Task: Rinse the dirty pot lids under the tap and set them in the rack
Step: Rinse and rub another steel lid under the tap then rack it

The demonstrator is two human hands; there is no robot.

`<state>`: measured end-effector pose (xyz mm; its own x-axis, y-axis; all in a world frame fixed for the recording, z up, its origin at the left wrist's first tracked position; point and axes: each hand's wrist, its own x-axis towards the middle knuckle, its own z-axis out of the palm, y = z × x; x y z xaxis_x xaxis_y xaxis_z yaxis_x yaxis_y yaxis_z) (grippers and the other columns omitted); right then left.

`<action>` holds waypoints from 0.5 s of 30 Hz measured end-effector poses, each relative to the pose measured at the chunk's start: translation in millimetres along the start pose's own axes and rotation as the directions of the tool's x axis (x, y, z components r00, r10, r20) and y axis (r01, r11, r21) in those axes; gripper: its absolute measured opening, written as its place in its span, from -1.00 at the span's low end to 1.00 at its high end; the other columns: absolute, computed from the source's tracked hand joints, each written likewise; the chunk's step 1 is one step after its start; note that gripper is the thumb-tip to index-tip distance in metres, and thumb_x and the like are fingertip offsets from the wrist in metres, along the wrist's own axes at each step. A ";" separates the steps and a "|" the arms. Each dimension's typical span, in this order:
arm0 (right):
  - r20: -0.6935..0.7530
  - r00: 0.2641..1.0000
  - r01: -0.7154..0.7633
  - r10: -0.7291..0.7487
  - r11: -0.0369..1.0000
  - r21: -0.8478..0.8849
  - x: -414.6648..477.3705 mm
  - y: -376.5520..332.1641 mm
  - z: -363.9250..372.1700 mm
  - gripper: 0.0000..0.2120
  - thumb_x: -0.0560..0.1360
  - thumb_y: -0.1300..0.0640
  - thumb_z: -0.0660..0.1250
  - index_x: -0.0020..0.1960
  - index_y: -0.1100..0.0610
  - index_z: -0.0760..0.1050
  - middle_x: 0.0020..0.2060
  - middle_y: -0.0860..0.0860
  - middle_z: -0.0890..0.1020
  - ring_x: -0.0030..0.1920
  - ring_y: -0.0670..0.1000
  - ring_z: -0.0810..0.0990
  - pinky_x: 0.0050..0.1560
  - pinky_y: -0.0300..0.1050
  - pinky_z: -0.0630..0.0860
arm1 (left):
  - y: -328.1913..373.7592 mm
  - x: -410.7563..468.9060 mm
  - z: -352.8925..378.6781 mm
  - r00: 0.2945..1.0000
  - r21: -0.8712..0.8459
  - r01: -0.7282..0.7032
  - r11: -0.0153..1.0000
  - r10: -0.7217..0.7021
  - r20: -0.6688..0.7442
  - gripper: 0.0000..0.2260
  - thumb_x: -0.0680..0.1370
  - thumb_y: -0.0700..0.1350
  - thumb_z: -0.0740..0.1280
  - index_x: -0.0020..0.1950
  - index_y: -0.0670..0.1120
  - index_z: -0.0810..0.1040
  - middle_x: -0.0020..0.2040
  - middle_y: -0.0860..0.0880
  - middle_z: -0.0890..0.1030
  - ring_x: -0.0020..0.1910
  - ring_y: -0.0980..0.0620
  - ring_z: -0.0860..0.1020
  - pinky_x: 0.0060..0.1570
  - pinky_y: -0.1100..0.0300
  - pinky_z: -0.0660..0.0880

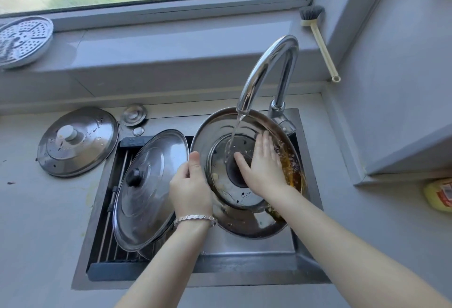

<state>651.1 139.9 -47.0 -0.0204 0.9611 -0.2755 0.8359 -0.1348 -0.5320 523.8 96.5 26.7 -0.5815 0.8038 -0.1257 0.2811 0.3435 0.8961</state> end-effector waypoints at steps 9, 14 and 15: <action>0.111 0.989 -0.123 0.098 0.961 0.247 -42.1 12.7 5.7 -0.62 0.57 0.05 0.15 0.31 0.22 0.39 0.26 0.12 0.48 0.27 0.09 0.42 0.27 -0.04 0.35 | 49.1 23.0 -9.0 0.928 0.465 -0.370 0.805 0.292 0.232 -0.87 0.44 -0.32 0.13 -0.14 -0.13 0.41 -0.31 -0.17 0.50 -0.25 -0.23 0.48 -0.28 0.08 0.38; 0.192 0.975 -0.145 0.107 0.971 0.191 -51.1 11.2 13.4 -0.67 0.54 0.09 0.16 0.17 0.25 0.53 0.17 0.10 0.54 0.09 0.09 0.54 0.10 -0.06 0.48 | 69.0 23.5 -6.4 0.911 0.686 -0.413 0.599 0.265 0.317 -0.89 0.44 -0.32 0.14 -0.11 -0.14 0.26 -0.27 -0.16 0.38 -0.21 -0.21 0.39 -0.27 0.09 0.27; 0.207 0.970 -0.164 0.127 0.971 0.172 -51.6 11.4 14.1 -0.67 0.54 0.09 0.16 0.12 0.29 0.54 0.12 0.12 0.56 0.02 0.11 0.56 0.05 -0.03 0.51 | 69.4 24.6 -7.9 0.917 0.701 -0.399 0.591 0.259 0.303 -0.88 0.45 -0.31 0.15 -0.11 -0.14 0.24 -0.23 -0.20 0.42 -0.16 -0.24 0.43 -0.25 0.08 0.27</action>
<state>653.9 85.4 -50.2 -0.0271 0.8654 -0.5003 0.7211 -0.3298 -0.6093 522.9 136.2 89.2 -0.2293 0.9733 -0.0121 0.9332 0.2233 0.2815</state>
